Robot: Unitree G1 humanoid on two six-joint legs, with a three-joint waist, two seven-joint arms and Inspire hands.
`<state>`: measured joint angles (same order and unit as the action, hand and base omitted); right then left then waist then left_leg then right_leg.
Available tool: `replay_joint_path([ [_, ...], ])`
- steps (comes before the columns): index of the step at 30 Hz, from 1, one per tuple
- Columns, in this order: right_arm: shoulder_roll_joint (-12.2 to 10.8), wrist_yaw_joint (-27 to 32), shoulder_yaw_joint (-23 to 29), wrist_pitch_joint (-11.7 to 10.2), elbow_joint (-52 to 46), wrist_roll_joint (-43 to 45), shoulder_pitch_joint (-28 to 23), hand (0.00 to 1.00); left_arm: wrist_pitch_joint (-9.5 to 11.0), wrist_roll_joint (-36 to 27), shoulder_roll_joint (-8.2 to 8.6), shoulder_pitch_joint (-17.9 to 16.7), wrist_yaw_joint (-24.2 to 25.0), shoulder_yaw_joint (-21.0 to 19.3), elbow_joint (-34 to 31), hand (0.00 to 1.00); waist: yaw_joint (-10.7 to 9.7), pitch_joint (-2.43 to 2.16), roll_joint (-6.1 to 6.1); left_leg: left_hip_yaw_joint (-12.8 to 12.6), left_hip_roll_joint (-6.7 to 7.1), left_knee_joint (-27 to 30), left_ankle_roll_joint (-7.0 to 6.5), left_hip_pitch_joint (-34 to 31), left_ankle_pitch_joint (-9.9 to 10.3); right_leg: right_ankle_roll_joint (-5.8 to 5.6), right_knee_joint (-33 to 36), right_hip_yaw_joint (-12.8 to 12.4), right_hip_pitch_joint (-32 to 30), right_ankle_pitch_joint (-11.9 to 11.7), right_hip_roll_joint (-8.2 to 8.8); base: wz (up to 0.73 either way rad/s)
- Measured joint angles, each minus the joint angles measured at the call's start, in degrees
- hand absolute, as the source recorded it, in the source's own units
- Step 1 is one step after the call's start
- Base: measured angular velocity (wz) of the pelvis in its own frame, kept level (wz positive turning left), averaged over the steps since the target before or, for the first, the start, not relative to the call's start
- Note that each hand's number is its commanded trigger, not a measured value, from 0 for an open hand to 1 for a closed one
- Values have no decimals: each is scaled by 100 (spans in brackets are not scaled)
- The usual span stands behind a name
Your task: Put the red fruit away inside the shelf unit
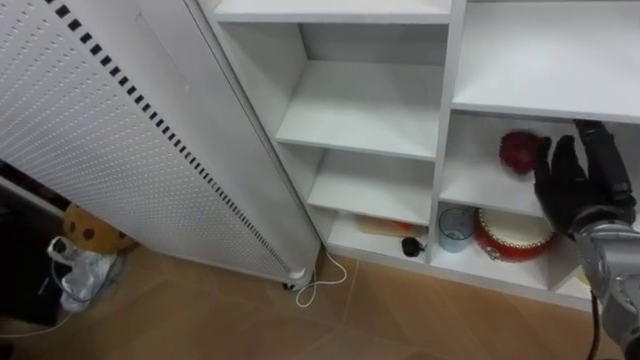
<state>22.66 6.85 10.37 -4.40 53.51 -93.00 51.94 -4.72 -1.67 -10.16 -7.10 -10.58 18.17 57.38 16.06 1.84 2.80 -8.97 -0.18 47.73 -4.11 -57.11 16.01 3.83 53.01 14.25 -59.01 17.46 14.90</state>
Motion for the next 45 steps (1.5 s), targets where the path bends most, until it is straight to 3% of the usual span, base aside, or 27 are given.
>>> replay_joint_path([
  [14,-16,-82,-6,-121,28,-205,-282,0,15,9,-38,-191,120,4,1,0,54,18,51,-35,-22,-58,-12,474,9,-44,-58,16,489,52,-10,0],
  [20,-32,-228,-5,-111,306,-385,-668,0,19,8,-59,-227,154,-10,2,0,131,30,35,-75,-48,-504,27,1111,-5,-66,-461,40,1072,11,-108,-5],
  [23,-91,-505,-10,-58,790,-373,-963,0,55,-3,-79,-200,246,-3,117,0,92,53,1,-20,-47,-943,85,1711,-80,-105,-912,157,1720,-67,-201,0],
  [27,-267,-798,17,115,1221,-365,-1435,0,42,20,-82,-72,357,-236,347,0,-187,103,-117,61,-109,-1447,142,2320,-172,-177,-1568,338,2468,-181,-391,9],
  [30,-290,-967,123,215,1577,-350,-1802,0,53,78,-78,56,397,-403,514,0,-237,100,-128,20,-147,-1758,142,2728,-232,-237,-2029,371,2919,-319,-509,-9],
  [34,-560,-1129,214,252,1720,-191,-2404,0,42,78,-95,25,378,-675,694,0,-485,88,-115,-39,-119,-2356,133,3381,-340,-337,-2676,397,3565,-510,-654,-12],
  [35,-662,-1177,212,272,1732,-110,-2671,0,20,92,-90,-29,374,-708,698,0,-554,63,-104,-52,-119,-2524,142,3609,-351,-370,-2880,402,3816,-569,-720,-9],
  [36,-735,-1217,214,307,1775,-95,-2906,0,14,131,-84,-67,374,-792,691,0,-682,10,-108,-62,-113,-2658,135,3774,-365,-405,-3070,418,3988,-606,-751,-8],
  [38,-852,-1333,217,328,1889,-84,-3269,0,27,242,-83,-116,356,-1015,679,0,-765,-41,-149,-102,-104,-2890,147,4087,-399,-443,-3348,392,4286,-685,-821,-10],
  [39,-953,-1356,216,332,1890,-80,-3502,0,55,341,-81,-207,322,-1164,652,0,-817,-90,-182,-136,-97,-3046,152,4288,-410,-463,-3483,372,4458,-718,-851,-19],
  [45,-1091,-1737,141,419,2084,534,-4515,0,150,693,9,-389,119,-1620,397,0,-1165,-164,-298,-285,-91,-3475,165,5151,-414,-547,-4003,333,5309,-826,-968,-11],
])
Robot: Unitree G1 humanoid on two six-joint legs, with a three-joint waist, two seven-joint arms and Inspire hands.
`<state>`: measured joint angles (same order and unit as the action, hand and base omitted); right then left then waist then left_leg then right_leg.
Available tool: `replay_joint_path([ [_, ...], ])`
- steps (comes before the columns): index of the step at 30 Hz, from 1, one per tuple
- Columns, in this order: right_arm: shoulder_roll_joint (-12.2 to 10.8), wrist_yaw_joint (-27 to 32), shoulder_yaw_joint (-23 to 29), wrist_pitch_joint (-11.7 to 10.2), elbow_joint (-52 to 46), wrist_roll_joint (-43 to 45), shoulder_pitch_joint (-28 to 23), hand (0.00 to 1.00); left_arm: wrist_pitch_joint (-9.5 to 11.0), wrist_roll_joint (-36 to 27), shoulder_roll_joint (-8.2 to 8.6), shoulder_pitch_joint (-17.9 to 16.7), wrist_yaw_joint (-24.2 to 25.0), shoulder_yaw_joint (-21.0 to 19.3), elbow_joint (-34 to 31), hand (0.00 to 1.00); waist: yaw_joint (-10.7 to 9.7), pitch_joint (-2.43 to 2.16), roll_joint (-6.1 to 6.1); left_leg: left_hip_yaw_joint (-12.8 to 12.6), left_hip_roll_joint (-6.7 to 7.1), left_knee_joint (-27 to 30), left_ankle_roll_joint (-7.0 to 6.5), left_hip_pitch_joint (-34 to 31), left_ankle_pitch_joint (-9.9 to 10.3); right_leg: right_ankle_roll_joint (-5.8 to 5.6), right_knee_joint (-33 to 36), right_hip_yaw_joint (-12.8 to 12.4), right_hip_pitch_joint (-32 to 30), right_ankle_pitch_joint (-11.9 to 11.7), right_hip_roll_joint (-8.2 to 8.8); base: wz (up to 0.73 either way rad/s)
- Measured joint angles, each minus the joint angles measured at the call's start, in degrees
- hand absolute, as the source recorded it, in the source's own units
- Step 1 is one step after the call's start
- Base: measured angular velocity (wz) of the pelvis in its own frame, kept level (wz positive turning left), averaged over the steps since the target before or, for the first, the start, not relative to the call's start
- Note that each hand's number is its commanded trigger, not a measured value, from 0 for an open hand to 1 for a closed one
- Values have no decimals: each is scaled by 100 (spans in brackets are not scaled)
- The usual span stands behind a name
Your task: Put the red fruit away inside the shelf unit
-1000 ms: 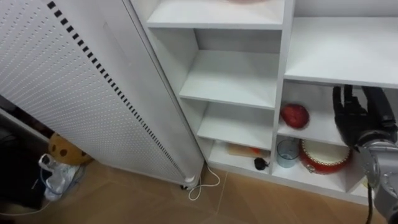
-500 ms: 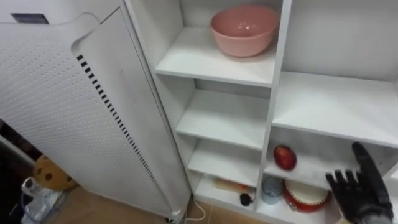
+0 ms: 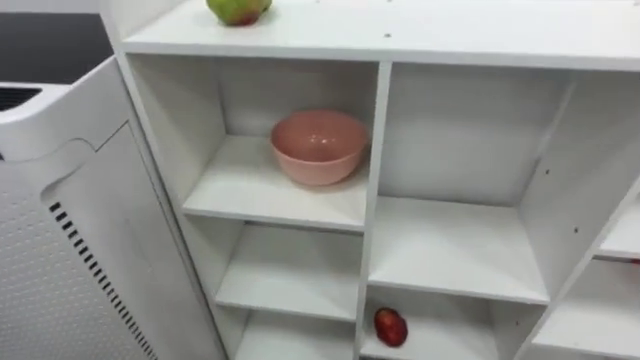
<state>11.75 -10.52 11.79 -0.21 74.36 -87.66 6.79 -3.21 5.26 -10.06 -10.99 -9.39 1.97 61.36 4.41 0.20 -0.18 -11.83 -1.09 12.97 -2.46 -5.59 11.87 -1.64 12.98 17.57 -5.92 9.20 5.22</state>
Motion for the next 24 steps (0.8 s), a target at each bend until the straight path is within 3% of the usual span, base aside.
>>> replay_joint_path([
  [5,-168,5,-5,60,79,910,-613,0,28,2,81,-92,-179,-358,-61,0,-252,-26,-86,-56,-19,-258,36,482,8,1,-152,-66,430,-37,-73,-12],
  [10,-220,49,-213,101,517,2586,-937,0,178,171,250,-47,-296,-796,35,0,-403,-18,-124,-56,-33,-362,67,760,19,22,-247,-120,670,-65,-136,-6],
  [15,-249,196,-799,167,546,4612,-1148,0,174,192,323,-27,-281,-885,95,0,-418,-13,-153,-55,-30,-345,69,837,18,24,-245,-213,716,-65,-154,-11],
  [18,-263,343,-946,201,542,5683,-1123,0,174,175,321,-16,-220,-885,137,0,-399,29,-172,-60,-23,-352,68,932,19,24,-242,-345,757,-65,-174,-12],
  [24,-265,521,-1192,92,480,6478,-964,0,194,197,305,118,-78,-847,181,0,-390,17,-208,-66,-39,-364,85,954,35,37,-341,-495,796,-96,-245,-6],
])
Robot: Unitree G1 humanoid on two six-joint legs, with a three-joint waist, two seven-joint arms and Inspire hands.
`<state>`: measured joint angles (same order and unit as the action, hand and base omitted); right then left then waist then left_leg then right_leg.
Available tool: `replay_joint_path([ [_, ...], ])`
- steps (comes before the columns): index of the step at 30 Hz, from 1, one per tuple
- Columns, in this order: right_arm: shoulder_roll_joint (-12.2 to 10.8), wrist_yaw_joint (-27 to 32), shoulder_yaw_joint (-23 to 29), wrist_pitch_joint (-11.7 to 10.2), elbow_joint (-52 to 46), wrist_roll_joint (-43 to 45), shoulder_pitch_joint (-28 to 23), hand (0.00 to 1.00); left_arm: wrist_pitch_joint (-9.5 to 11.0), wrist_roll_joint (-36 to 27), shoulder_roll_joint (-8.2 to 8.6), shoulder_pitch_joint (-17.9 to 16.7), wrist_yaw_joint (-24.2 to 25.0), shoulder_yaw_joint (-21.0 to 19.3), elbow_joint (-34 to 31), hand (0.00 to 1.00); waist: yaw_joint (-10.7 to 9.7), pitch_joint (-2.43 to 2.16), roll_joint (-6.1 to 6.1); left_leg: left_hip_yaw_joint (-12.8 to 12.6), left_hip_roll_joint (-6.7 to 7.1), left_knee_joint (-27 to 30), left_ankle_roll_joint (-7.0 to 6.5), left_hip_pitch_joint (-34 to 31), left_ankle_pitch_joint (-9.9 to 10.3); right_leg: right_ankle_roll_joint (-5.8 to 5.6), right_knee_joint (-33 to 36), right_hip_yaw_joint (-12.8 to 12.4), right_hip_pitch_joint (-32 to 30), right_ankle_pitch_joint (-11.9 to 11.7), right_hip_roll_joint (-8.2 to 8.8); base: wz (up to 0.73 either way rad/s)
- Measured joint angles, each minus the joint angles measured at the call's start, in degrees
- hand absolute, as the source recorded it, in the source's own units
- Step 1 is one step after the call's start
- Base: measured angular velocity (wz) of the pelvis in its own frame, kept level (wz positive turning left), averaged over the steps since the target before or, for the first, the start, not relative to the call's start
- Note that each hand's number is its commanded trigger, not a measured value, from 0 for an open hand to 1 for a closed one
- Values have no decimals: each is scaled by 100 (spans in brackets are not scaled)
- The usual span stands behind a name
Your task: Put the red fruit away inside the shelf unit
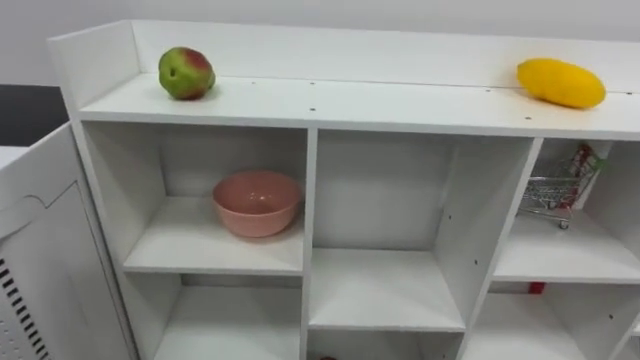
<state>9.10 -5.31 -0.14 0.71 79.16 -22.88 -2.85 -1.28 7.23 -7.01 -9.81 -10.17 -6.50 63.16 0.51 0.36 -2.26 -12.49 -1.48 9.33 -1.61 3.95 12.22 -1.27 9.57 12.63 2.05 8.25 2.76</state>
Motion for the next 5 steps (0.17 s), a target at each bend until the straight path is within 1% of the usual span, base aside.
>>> replay_joint_path([
  [5,-9,146,-93,-67,-157,360,4,0,0,2,-38,31,102,112,-12,0,-22,-1,24,-6,3,-23,18,58,11,1,-3,22,34,-1,-15,-1],
])
